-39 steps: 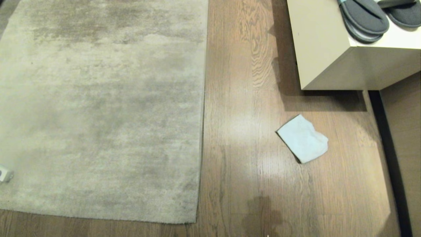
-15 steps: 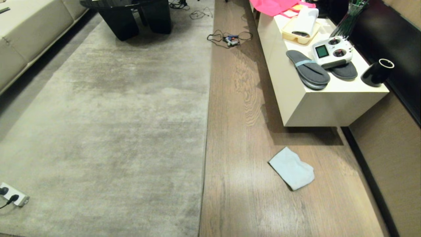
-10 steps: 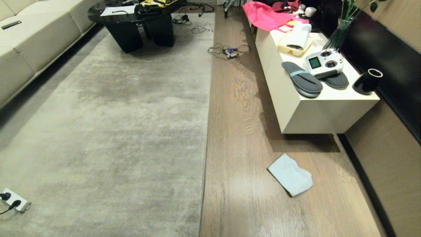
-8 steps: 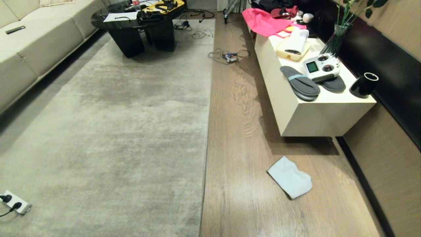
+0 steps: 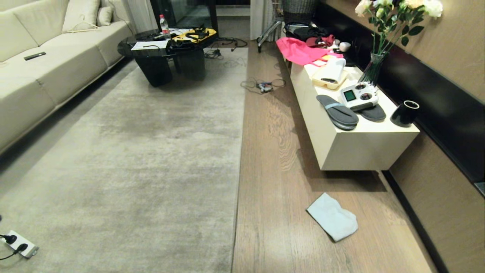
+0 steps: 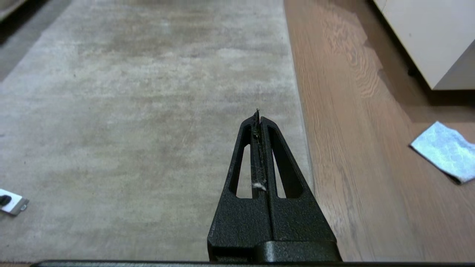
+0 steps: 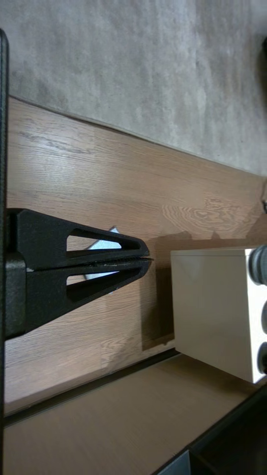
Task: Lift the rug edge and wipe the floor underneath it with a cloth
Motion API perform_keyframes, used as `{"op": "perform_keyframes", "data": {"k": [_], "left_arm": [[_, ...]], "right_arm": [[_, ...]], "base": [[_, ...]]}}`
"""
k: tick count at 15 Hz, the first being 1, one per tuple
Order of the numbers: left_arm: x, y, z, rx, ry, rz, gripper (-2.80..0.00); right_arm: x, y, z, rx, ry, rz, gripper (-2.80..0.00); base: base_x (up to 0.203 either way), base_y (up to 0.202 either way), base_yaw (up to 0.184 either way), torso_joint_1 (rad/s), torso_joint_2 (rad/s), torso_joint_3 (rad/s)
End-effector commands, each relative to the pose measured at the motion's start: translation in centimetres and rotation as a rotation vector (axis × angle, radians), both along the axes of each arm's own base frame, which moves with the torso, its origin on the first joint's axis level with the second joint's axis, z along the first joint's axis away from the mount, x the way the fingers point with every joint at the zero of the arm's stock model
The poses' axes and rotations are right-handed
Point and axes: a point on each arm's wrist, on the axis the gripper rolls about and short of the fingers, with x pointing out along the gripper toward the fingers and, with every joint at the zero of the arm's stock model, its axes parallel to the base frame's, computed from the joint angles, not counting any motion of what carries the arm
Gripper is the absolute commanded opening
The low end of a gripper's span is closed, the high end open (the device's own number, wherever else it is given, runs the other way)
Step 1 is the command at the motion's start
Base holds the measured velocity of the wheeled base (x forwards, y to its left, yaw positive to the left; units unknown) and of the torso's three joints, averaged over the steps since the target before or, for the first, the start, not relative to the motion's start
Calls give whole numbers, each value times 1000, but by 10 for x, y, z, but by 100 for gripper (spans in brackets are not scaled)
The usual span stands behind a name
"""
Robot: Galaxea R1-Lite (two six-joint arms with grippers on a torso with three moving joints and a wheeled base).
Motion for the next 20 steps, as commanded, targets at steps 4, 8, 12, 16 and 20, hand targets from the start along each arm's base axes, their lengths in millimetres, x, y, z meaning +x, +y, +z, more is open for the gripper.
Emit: {"op": "perform_keyframes", "data": {"k": [4, 8, 12, 16, 20], "left_arm": [[0, 0, 0, -1, 0, 0, -280], [0, 0, 0, 1, 0, -1, -280], [0, 0, 0, 1, 0, -1, -280], [0, 0, 0, 1, 0, -1, -280], [0, 0, 0, 1, 0, -1, -280]], "right_arm": [[0, 0, 0, 0, 1, 0, -280], [0, 0, 0, 0, 1, 0, -280], [0, 0, 0, 0, 1, 0, -280], [0, 0, 0, 2, 1, 0, -280], [0, 0, 0, 2, 1, 0, -280]], "base": [[0, 0, 0, 0, 3, 200], [0, 0, 0, 3, 4, 116], [0, 0, 0, 1, 3, 21], [0, 0, 0, 0, 0, 0], [0, 0, 0, 0, 0, 0]]}}
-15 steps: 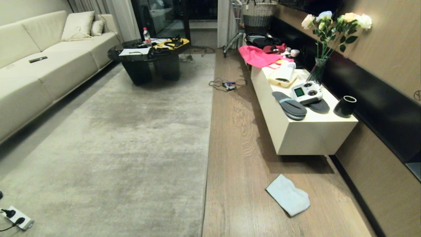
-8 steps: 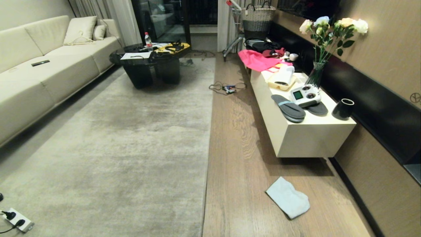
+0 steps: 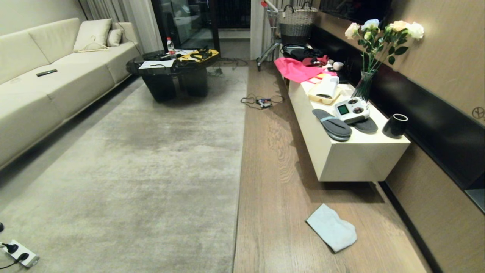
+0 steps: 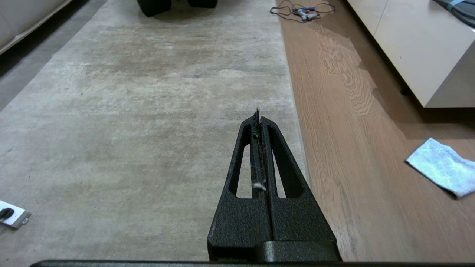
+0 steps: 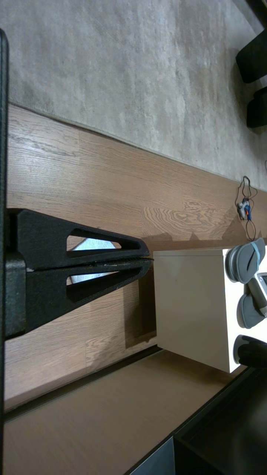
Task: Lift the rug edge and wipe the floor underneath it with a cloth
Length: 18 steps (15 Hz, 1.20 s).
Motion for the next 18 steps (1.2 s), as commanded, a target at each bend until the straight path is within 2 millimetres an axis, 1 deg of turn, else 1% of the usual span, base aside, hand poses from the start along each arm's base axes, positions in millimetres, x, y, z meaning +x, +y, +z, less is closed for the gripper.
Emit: {"op": "perform_keyframes", "data": {"k": [1, 16, 18], "left_arm": [[0, 0, 0, 0, 0, 1, -280], [0, 0, 0, 0, 0, 2, -280], [0, 0, 0, 0, 0, 1, -280]], "right_arm": [[0, 0, 0, 0, 1, 0, -280], [0, 0, 0, 18, -3, 0, -280], [0, 0, 0, 20, -3, 0, -280]], "base": [[0, 0, 0, 0, 0, 0], [0, 0, 0, 0, 0, 0], [0, 0, 0, -19, -201, -235]]}}
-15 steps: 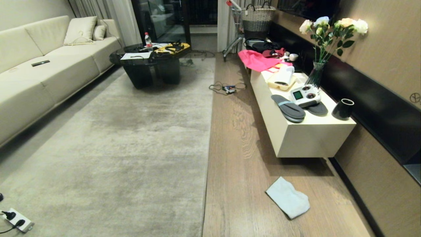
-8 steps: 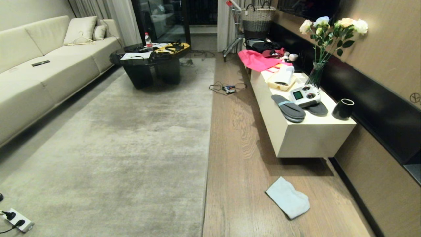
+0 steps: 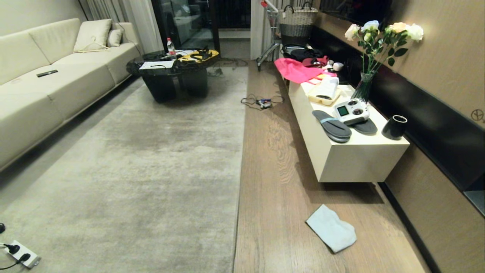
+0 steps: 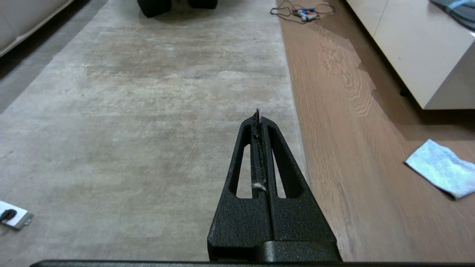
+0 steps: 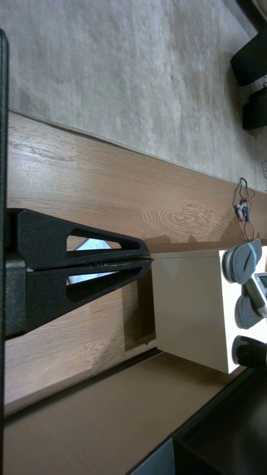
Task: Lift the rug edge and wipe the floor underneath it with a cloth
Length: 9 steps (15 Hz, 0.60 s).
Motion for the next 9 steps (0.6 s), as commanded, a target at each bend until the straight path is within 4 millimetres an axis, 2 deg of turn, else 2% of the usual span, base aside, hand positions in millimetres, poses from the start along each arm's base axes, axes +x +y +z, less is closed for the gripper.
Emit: {"op": "perform_keyframes", "data": {"k": [1, 9], "left_arm": [[0, 0, 0, 0, 0, -1, -280], [0, 0, 0, 0, 0, -1, -280]], "right_arm": [[0, 0, 0, 0, 0, 0, -280], [0, 0, 0, -1, -1, 0, -280]], "base": [[0, 0, 0, -17, -344, -368], [0, 0, 0, 20, -431, -399]]}}
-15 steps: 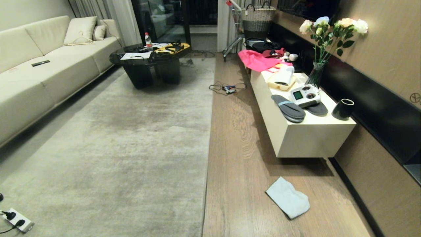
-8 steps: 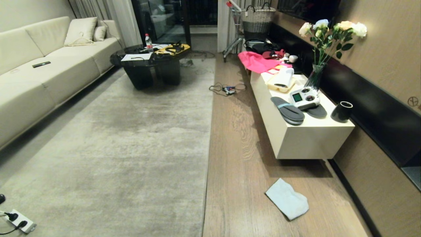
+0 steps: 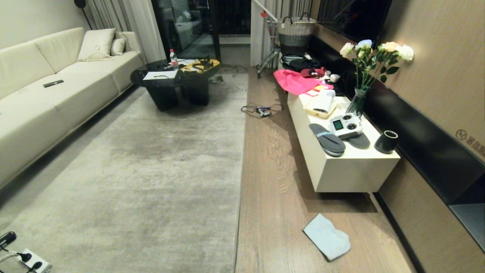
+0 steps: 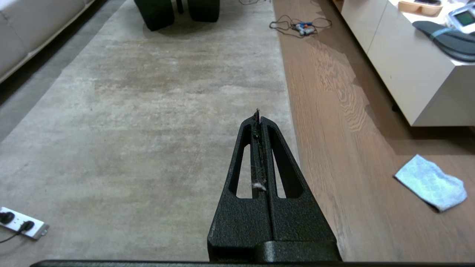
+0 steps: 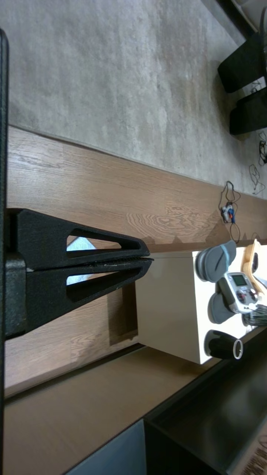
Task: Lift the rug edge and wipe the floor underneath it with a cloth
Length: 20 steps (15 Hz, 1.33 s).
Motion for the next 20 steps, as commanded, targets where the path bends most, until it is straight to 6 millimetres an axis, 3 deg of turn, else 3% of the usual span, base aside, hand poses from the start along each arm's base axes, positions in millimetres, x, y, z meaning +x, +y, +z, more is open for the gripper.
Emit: {"op": "perform_keyframes", "data": {"k": [1, 20], "left_arm": [[0, 0, 0, 0, 1, 0, -280], [0, 0, 0, 0, 1, 0, -280]], "right_arm": [[0, 0, 0, 2, 2, 0, -280], [0, 0, 0, -1, 1, 0, -280]], "base": [[0, 0, 0, 97, -458, -380], [0, 0, 0, 173, -528, -357]]}}
